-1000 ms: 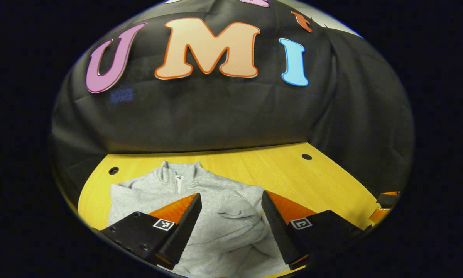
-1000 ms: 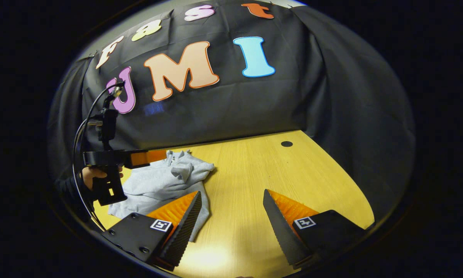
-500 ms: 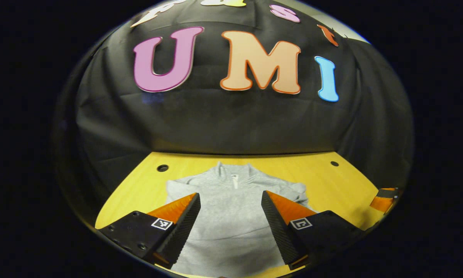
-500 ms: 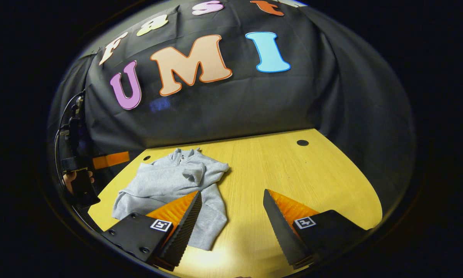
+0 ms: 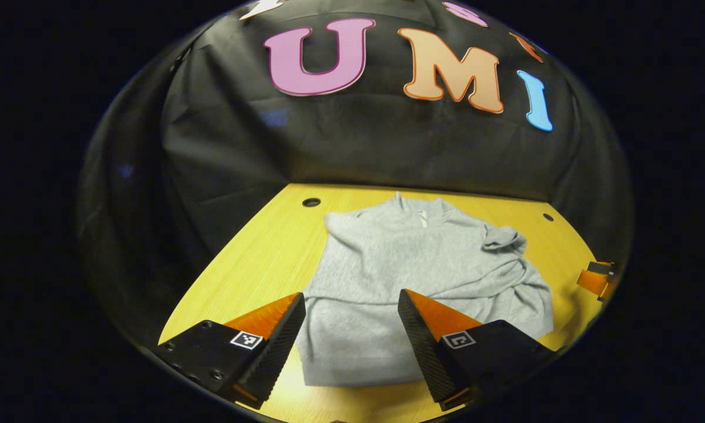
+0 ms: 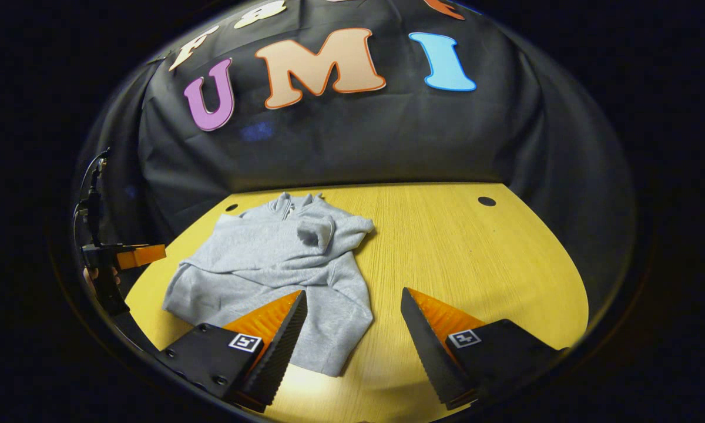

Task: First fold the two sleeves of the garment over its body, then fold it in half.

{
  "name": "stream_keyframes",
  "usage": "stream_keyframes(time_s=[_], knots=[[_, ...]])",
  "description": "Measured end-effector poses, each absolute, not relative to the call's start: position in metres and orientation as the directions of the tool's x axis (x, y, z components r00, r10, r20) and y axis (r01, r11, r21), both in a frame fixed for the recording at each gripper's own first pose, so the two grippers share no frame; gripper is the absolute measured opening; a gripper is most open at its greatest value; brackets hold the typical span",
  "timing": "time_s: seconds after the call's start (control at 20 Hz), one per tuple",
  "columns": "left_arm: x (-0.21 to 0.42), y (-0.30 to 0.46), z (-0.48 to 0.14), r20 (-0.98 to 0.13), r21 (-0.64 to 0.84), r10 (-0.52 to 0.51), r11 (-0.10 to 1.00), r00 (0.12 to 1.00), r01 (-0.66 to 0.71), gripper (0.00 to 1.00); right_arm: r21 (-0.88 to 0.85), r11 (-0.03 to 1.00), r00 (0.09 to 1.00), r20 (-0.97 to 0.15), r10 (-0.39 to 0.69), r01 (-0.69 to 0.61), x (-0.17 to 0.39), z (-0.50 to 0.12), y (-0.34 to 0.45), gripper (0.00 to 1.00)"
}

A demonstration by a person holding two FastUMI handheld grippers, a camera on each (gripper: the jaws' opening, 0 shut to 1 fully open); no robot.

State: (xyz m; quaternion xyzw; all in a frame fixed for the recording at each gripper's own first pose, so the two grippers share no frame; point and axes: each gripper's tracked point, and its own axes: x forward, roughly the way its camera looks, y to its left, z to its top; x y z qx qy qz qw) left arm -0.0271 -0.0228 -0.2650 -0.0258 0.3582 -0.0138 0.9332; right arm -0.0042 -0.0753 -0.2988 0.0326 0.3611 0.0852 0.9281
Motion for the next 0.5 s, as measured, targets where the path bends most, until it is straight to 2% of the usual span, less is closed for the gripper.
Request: stream_keyframes(time_s=[0.3, 0.35, 0.4, 0.45, 0.5], knots=[[-0.063, -0.006, -0.318, -0.763, -0.061, -0.029, 0.998, 0.646, -0.027, 0.95, 0.083, 0.984, 0.647, -0.745, 0.165, -0.156, -0.030, -0.336, -0.062, 0.99], [-0.065, -0.005, -0.325, -0.771, -0.072, -0.034, 0.997, 0.636, -0.035, 0.95, 0.076, 0.984, 0.639, -0.752, 0.164, -0.163, -0.033, -0.340, -0.060, 0.96], [-0.067, -0.006, -0.331, -0.776, -0.088, -0.043, 0.995, 0.629, -0.040, 0.95, 0.068, 0.983, 0.631, -0.759, 0.162, -0.171, -0.034, -0.343, -0.058, 0.99], [-0.069, -0.006, -0.336, -0.784, -0.101, -0.050, 0.994, 0.619, -0.047, 0.95, 0.062, 0.982, 0.622, -0.766, 0.160, -0.177, -0.036, -0.347, -0.055, 0.96], [-0.072, -0.003, -0.340, -0.792, -0.107, -0.052, 0.993, 0.608, -0.055, 0.95, 0.058, 0.982, 0.615, -0.772, 0.159, -0.181, -0.039, -0.351, -0.054, 0.99]])
